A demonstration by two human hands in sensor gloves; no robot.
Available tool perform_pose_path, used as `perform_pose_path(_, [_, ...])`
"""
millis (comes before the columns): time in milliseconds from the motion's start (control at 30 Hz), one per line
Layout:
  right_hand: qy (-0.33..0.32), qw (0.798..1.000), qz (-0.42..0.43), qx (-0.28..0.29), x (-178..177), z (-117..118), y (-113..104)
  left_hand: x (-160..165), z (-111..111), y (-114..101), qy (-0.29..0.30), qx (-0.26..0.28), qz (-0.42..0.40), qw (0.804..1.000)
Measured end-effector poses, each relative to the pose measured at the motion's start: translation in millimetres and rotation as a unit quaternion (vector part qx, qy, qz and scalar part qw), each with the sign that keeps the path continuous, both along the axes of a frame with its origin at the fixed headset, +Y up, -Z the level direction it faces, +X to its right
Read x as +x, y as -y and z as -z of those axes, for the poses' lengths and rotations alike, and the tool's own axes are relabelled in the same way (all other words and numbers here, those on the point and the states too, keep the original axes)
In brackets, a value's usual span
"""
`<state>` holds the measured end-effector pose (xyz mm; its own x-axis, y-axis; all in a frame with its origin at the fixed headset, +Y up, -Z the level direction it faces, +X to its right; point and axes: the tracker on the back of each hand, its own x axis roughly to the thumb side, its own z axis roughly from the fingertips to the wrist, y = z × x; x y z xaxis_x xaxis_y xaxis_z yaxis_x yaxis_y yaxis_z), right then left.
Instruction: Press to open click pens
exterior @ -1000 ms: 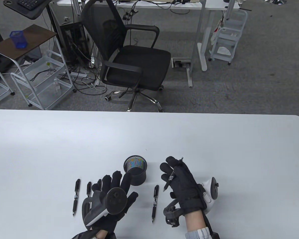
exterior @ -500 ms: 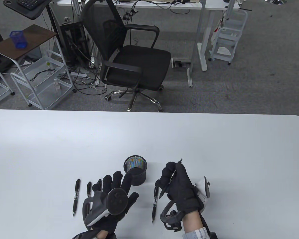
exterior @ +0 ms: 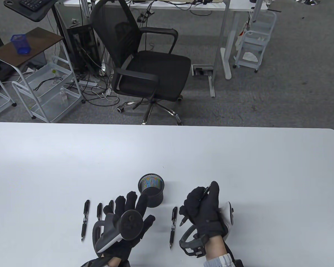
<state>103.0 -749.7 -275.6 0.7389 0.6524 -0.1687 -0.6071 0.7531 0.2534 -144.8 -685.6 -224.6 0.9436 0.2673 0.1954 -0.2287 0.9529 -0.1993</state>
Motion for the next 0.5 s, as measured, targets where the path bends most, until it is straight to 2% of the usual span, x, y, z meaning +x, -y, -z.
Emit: perform_pose_path(500, [-0.012, 1.000, 0.001, 0.004, -0.9, -0.4, 1.0, 0.0, 0.8, 0.7, 0.000, -0.002, -0.003, 1.000])
